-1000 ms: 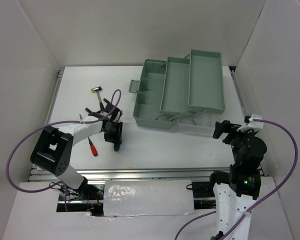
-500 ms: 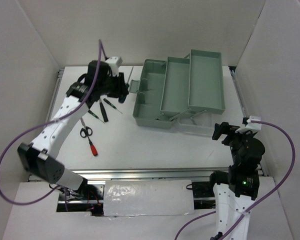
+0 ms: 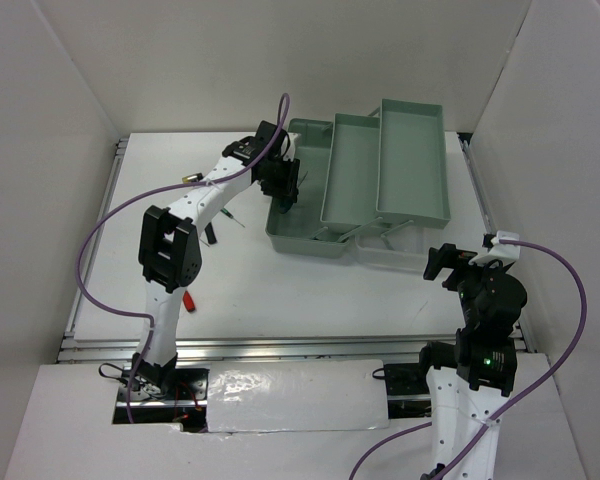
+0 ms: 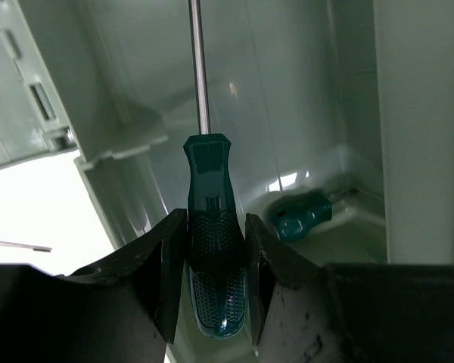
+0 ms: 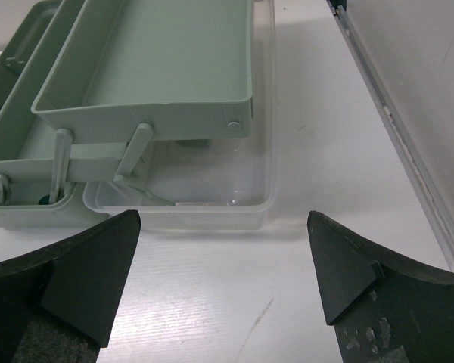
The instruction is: Sort the tools into containers
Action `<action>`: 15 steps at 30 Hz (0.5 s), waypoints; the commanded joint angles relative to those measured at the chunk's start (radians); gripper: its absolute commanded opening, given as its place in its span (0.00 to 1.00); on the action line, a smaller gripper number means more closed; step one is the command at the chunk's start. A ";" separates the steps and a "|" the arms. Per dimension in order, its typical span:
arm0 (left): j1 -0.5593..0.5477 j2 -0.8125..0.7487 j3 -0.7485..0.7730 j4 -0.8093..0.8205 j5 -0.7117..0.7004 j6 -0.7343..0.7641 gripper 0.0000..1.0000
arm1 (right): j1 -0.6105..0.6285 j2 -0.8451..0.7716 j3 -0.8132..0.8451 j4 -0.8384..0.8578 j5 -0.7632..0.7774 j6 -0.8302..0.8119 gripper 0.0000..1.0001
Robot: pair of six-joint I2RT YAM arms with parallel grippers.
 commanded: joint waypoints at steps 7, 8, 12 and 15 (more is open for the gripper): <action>0.004 -0.111 0.017 0.001 0.043 0.025 0.73 | -0.003 -0.006 -0.008 0.040 -0.006 -0.008 1.00; 0.015 -0.128 0.020 -0.009 0.025 0.028 0.80 | -0.005 -0.014 -0.008 0.037 -0.002 -0.011 1.00; 0.083 -0.255 0.001 -0.022 0.011 0.014 0.99 | -0.005 -0.030 -0.011 0.035 -0.009 -0.012 1.00; 0.195 -0.431 -0.115 -0.023 -0.002 -0.001 0.91 | -0.005 -0.033 -0.009 0.034 -0.012 -0.019 1.00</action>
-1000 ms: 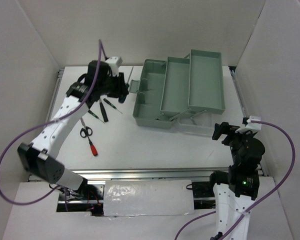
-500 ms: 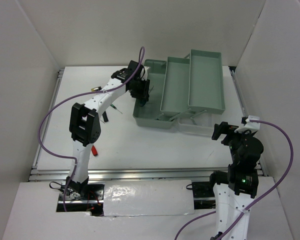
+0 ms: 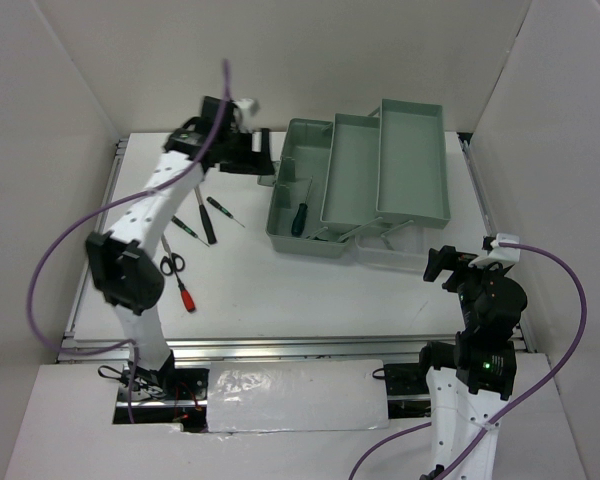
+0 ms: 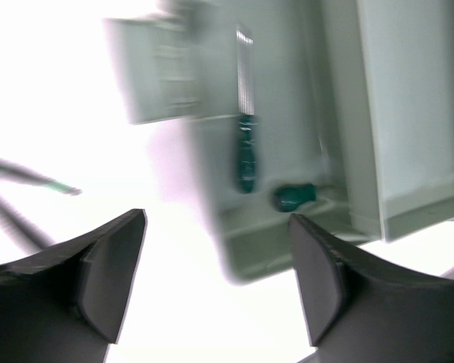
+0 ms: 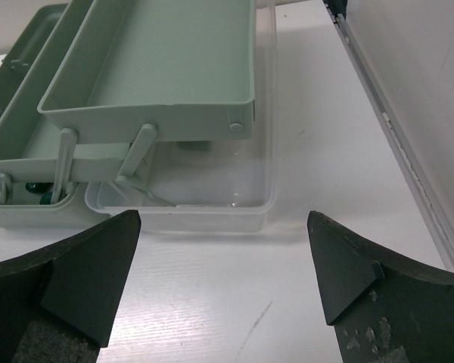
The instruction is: Sort the tools into containers
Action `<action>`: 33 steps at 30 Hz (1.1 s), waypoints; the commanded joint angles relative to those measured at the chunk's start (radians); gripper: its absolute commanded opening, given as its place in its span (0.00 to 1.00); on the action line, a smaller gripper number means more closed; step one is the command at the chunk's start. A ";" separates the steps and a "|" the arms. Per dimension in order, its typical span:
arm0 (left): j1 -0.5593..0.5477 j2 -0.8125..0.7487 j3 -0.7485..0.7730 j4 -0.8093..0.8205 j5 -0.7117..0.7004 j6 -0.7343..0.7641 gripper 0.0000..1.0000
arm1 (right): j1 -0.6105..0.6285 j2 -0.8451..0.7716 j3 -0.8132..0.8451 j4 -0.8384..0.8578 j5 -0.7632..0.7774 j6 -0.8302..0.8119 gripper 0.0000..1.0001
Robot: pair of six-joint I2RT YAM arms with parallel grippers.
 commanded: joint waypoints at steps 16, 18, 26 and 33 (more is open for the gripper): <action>0.433 0.146 0.137 -0.403 0.216 1.050 0.87 | -0.005 -0.005 -0.005 0.032 -0.030 -0.012 1.00; 0.433 0.220 0.236 -0.460 0.226 1.132 0.83 | -0.003 -0.001 -0.004 0.027 -0.021 -0.012 1.00; 0.348 0.205 0.075 -0.390 0.222 1.661 0.77 | -0.005 -0.001 -0.005 0.029 -0.015 -0.012 1.00; 0.291 0.322 0.157 -0.425 0.245 1.735 0.71 | -0.005 -0.001 -0.005 0.027 -0.012 -0.018 1.00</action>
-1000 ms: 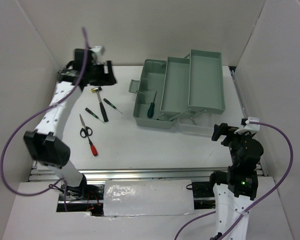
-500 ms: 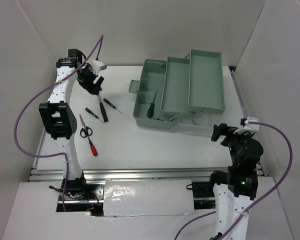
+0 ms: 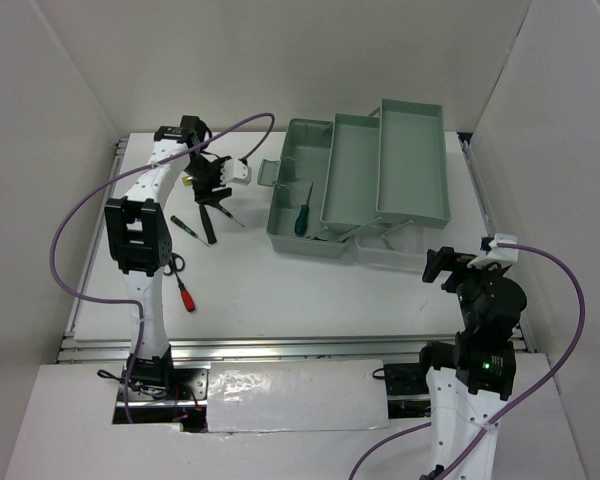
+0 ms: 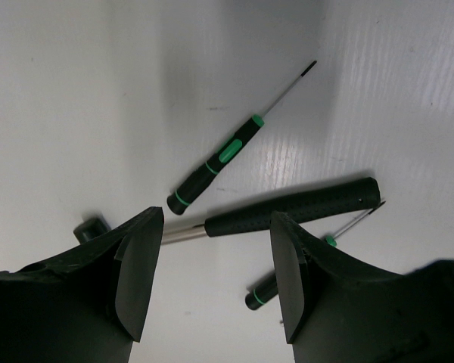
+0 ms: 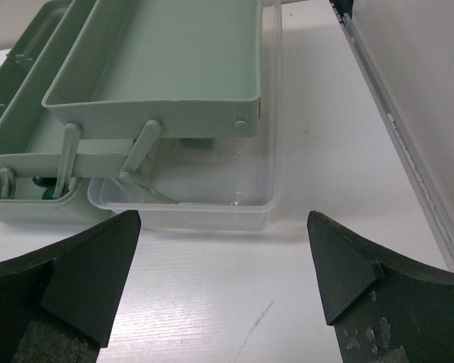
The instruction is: Sort the tools into containers
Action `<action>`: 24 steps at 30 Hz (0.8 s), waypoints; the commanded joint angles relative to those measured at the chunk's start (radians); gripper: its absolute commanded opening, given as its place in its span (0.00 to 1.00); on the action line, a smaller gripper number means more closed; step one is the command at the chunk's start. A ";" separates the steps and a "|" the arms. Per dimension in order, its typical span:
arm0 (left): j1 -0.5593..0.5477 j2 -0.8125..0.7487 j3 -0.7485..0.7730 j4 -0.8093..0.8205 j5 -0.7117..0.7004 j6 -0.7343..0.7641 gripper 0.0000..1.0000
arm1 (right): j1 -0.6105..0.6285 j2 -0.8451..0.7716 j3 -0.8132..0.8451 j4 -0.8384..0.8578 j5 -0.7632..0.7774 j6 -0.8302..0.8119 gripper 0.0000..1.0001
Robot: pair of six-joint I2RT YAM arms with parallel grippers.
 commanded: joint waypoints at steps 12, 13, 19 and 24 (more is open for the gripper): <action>-0.071 0.128 -0.003 0.016 -0.017 0.131 0.62 | -0.005 -0.002 0.003 0.020 0.014 -0.016 1.00; -0.071 0.128 -0.008 0.023 -0.021 0.130 0.62 | -0.005 -0.002 0.003 0.020 0.014 -0.019 1.00; -0.063 0.142 -0.070 0.087 -0.078 0.154 0.60 | -0.005 0.009 0.001 0.025 0.014 -0.016 1.00; -0.052 0.156 -0.098 0.105 -0.110 0.154 0.38 | -0.005 0.001 0.000 0.025 0.015 -0.015 1.00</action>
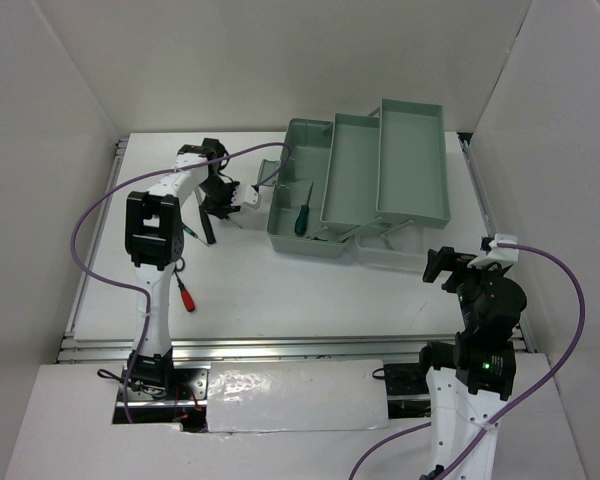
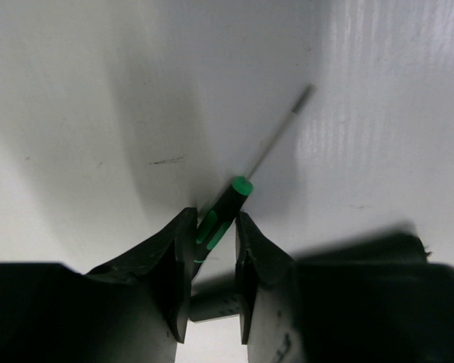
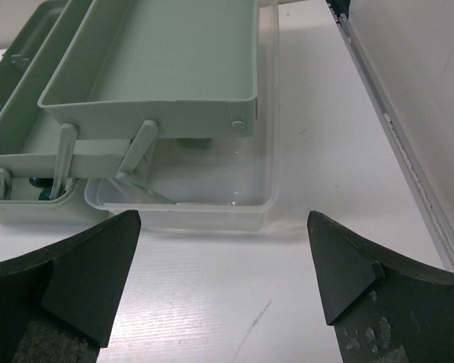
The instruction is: Sort the tools into containers
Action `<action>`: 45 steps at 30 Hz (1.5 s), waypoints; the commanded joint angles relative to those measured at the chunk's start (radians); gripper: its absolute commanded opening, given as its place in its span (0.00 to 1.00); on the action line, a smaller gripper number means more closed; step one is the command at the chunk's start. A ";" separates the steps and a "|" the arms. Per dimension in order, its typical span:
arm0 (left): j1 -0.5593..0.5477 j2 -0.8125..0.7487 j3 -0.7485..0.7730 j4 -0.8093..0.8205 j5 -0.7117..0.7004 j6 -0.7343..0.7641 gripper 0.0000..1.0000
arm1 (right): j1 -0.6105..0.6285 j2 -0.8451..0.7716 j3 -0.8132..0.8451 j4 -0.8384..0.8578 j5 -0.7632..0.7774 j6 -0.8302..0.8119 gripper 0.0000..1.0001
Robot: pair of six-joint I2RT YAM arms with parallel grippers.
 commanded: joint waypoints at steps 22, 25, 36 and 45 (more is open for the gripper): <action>0.008 -0.458 -0.413 0.322 0.027 -0.415 0.03 | -0.005 -0.009 -0.005 0.034 -0.011 -0.007 1.00; 0.022 -0.478 -0.405 0.289 -0.050 -0.489 0.01 | -0.005 -0.008 -0.004 0.033 -0.014 -0.006 1.00; -0.105 -0.319 0.176 0.311 0.131 -1.508 0.00 | -0.005 -0.006 -0.002 0.036 -0.006 0.000 1.00; -0.272 -0.224 0.185 0.565 0.036 -1.748 0.00 | -0.005 -0.008 -0.007 0.042 0.012 0.008 1.00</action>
